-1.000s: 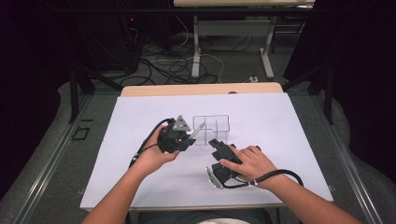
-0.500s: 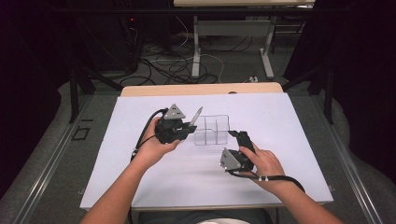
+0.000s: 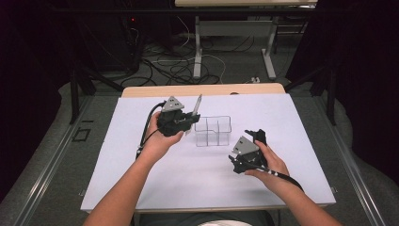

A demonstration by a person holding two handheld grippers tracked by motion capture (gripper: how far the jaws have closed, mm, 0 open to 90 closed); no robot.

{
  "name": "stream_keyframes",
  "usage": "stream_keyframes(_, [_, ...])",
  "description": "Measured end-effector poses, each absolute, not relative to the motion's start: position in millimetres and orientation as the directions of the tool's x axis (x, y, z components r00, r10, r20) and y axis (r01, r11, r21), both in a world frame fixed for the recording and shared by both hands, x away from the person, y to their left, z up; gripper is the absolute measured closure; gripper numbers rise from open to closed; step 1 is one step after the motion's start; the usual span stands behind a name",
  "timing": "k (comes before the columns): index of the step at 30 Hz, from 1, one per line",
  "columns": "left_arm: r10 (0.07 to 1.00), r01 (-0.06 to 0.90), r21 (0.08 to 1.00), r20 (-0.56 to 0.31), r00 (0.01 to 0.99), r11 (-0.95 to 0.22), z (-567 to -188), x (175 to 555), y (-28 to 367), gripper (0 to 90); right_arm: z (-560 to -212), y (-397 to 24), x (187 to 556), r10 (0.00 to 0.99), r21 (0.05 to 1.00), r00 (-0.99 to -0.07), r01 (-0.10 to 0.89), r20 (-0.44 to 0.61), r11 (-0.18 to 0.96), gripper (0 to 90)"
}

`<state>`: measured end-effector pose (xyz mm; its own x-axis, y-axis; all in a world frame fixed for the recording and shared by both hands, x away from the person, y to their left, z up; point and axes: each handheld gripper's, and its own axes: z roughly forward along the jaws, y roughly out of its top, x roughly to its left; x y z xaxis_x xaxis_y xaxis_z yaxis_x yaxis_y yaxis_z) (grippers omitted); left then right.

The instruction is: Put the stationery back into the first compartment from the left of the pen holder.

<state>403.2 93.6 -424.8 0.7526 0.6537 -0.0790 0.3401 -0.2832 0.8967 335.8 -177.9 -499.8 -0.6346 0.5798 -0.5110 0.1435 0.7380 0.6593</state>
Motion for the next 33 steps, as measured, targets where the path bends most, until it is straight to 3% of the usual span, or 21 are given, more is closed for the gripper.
stream_keyframes(17, [0.717, 0.332, 0.938, -0.161, 0.678, -0.103, -437, 425, 75, 78.9, -507, -197, 347, 0.725, 0.771, -0.624, 0.295, -0.291, 0.564, 0.0])
stream_keyframes(33, [0.744, 0.352, 0.928, -0.149, 0.652, -0.123, -467, 436, 55, 78.9, -513, -199, 348, 0.731, 0.764, -0.633, 0.332, -0.254, 0.553, 0.0])
